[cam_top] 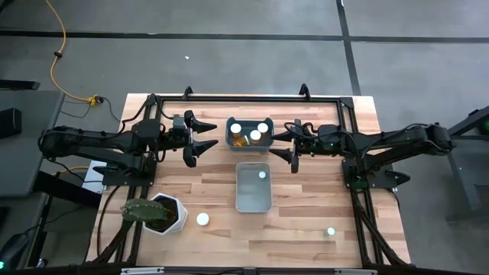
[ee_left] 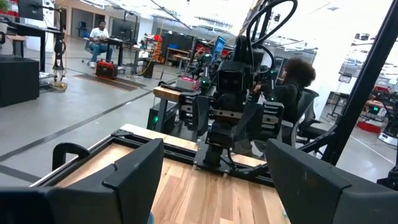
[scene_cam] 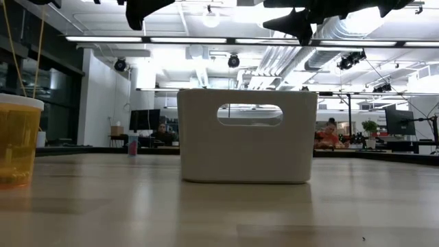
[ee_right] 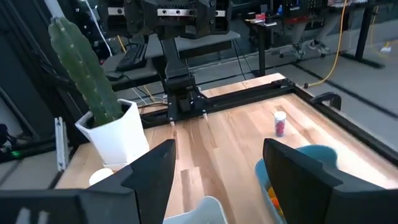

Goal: Pick and place medicine bottles into bin by pill shape (circle, oval)
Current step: Put the blue tablet bottle into the gray bin

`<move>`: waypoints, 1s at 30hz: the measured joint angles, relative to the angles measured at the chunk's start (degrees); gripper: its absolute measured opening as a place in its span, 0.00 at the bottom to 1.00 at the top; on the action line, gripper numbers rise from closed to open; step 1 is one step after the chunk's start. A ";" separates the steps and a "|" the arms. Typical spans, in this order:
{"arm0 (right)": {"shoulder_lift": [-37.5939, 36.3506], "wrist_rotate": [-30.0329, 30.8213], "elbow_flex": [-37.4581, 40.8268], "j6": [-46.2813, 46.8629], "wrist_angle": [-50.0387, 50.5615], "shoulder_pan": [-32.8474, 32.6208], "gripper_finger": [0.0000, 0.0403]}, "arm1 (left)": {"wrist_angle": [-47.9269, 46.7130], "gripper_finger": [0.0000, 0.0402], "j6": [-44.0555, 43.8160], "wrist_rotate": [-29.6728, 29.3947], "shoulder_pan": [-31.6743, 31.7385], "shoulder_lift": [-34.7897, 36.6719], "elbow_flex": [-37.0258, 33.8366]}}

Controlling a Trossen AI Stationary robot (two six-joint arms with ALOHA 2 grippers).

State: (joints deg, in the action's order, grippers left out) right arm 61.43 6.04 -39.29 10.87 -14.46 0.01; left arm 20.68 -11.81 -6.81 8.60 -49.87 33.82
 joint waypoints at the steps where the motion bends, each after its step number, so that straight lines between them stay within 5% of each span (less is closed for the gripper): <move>1: 0.00 -0.02 0.00 1.19 0.00 0.00 0.59 | 0.00 0.67 0.00 0.00 -0.02 0.00 0.00; 4: 0.01 -0.01 -0.95 4.55 3.47 -0.06 0.59 | -0.01 0.67 0.00 0.00 0.00 0.00 0.00; 10: 1.83 -0.20 -13.47 7.55 36.43 -3.46 0.59 | -0.02 0.67 -0.02 0.00 -0.02 0.00 0.00; 18: 8.49 -8.10 -25.15 34.92 74.87 -13.39 0.59 | -0.02 0.67 0.00 0.02 -0.01 0.00 0.00; 30: 13.63 -12.29 -21.22 87.49 78.89 -35.52 0.59 | -0.04 0.67 0.00 0.02 0.00 0.00 0.00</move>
State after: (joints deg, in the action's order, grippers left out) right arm 75.06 -6.24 -60.50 98.36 64.44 -35.51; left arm 20.65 -11.81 -6.79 8.60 -49.87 33.82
